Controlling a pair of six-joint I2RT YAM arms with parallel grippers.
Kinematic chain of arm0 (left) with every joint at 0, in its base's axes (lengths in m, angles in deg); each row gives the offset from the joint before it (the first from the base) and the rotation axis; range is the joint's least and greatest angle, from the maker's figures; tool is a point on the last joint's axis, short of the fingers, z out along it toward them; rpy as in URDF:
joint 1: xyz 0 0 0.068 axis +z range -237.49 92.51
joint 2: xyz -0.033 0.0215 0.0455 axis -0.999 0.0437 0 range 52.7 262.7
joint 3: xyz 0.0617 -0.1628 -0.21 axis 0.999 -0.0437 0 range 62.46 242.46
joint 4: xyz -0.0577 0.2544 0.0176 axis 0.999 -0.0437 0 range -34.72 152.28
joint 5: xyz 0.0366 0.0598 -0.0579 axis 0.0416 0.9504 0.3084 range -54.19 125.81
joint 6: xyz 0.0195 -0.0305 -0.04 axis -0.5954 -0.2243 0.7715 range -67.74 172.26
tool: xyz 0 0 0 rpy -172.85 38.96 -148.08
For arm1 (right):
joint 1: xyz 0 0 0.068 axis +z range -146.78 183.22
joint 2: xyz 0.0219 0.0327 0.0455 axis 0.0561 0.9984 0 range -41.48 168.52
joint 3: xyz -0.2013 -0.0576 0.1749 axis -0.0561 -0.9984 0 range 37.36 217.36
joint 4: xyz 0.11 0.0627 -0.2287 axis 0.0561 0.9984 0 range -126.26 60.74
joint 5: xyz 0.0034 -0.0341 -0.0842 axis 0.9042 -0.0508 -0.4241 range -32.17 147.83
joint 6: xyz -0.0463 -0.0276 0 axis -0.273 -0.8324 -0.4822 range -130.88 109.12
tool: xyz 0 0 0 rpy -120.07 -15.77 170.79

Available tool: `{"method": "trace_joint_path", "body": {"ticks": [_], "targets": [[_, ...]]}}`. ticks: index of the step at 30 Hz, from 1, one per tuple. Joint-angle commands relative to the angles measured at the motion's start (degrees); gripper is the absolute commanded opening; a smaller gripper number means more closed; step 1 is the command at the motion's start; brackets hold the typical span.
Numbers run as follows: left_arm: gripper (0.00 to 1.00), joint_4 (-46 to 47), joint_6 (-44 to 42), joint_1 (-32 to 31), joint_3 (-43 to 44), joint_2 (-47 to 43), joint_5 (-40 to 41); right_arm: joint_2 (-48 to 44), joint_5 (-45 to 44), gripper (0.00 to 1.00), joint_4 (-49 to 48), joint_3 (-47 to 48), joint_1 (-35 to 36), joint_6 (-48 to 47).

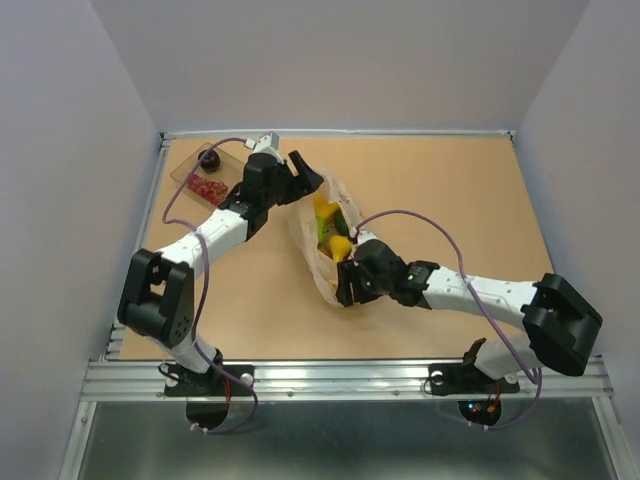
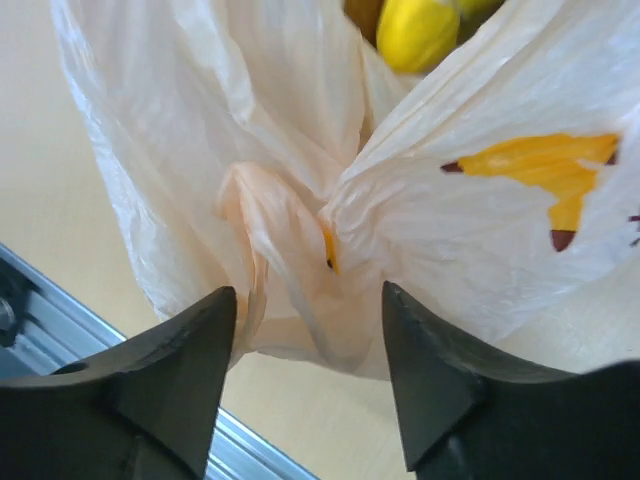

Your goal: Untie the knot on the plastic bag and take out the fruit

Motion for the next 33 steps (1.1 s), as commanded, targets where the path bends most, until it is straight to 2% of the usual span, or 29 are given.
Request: {"method": "trace_joint_path", "body": {"ticks": [1, 2, 7, 13, 16, 25, 27, 29, 31, 32, 33], "targets": [[0.84, -1.87, -7.9, -0.12, -3.53, -11.82, 0.78, -3.86, -5.29, 0.68, 4.23, 7.74, 0.62, -3.19], [0.85, -2.76, -8.78, -0.12, -4.15, -13.33, 1.65, -4.04, -5.99, 0.73, 5.02, 10.1, 0.62, -3.81], [0.85, -7.68, -12.56, -0.64, -7.23, -22.12, 3.68, -4.57, -11.09, 0.81, 9.42, 16.62, 0.54, -7.4], [0.84, -10.24, -13.71, -4.59, -10.83, -26.7, 7.37, -4.49, -17.67, 0.82, 12.06, 23.92, 0.54, -10.14], [0.83, -10.41, -12.13, -8.72, -11.97, -25.04, 12.11, -2.91, -24.53, 0.84, 12.85, 25.33, -0.25, -11.45], [0.82, -9.71, -4.49, -13.56, -14.26, -15.91, 24.15, 8.33, -23.05, 0.85, 11.8, 28.76, -7.72, -11.46], [0.77, -10.5, -2.03, -13.48, -14.79, -14.49, 25.91, 10.63, -22.7, 0.8, 10.67, 28.32, -9.38, -10.58], [0.71, -10.42, 0.08, -13.56, -16.54, -13.17, 26.36, 11.42, -22.26, 0.69, 9.87, 27.53, -10.71, -9.44], [0.52, -10.33, 1.4, -13.56, -19.08, -12.64, 26.71, 11.43, -22.43, 0.56, 9.34, 26.13, -12.82, -8.74], [0.44, -10.33, 2.54, -13.56, -19.97, -12.81, 27.32, 10.99, -22.87, 0.43, 9.34, 25.51, -13.43, -8.04], [0.37, -10.41, 2.9, -13.56, -20.93, -13.16, 27.76, 9.85, -23.48, 0.37, 9.34, 24.99, -14.57, -7.77]]}}
